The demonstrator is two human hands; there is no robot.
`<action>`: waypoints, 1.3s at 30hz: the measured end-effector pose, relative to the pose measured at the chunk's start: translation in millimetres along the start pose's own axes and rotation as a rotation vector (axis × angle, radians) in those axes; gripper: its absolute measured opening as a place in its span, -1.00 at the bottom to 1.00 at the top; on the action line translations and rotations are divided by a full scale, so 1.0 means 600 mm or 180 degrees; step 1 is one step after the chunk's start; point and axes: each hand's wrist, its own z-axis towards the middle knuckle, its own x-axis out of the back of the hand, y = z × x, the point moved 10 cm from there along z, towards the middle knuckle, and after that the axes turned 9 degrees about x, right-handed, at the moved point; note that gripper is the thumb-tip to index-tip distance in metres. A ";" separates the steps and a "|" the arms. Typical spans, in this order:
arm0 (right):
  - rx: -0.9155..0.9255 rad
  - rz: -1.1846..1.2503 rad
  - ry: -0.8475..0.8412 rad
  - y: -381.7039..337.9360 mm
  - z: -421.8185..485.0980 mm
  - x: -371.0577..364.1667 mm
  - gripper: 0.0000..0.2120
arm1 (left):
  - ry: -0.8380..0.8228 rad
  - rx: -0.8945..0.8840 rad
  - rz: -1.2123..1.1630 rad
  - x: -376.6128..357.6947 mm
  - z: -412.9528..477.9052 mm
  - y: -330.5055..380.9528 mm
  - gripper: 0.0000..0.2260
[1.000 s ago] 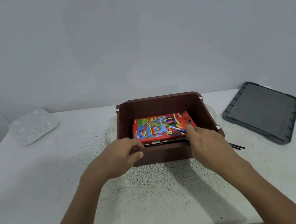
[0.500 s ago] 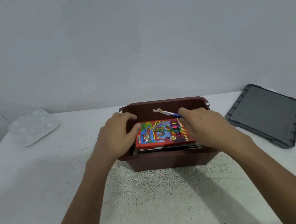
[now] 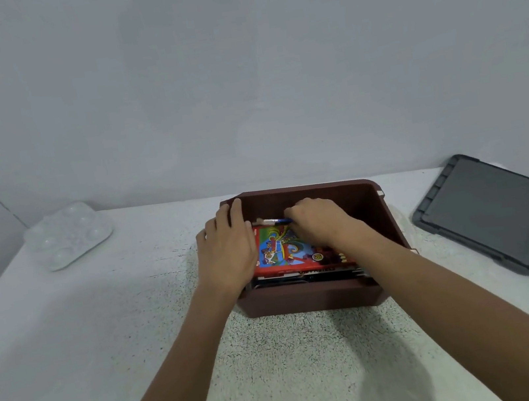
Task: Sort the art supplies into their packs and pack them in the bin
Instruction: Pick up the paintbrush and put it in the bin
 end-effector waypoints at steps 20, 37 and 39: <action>0.0062 -0.0039 0.0407 0.001 -0.001 -0.003 -0.76 | -0.0124 0.0085 0.0073 -0.003 0.003 0.000 -0.56; 0.0182 -0.0100 0.0284 -0.015 0.008 -0.018 -0.73 | -0.0131 0.0076 0.0051 -0.005 0.002 -0.002 -0.56; 0.0261 -0.0043 0.0222 -0.019 0.009 -0.023 -0.68 | -0.0130 0.0086 0.0035 -0.005 0.002 -0.003 -0.56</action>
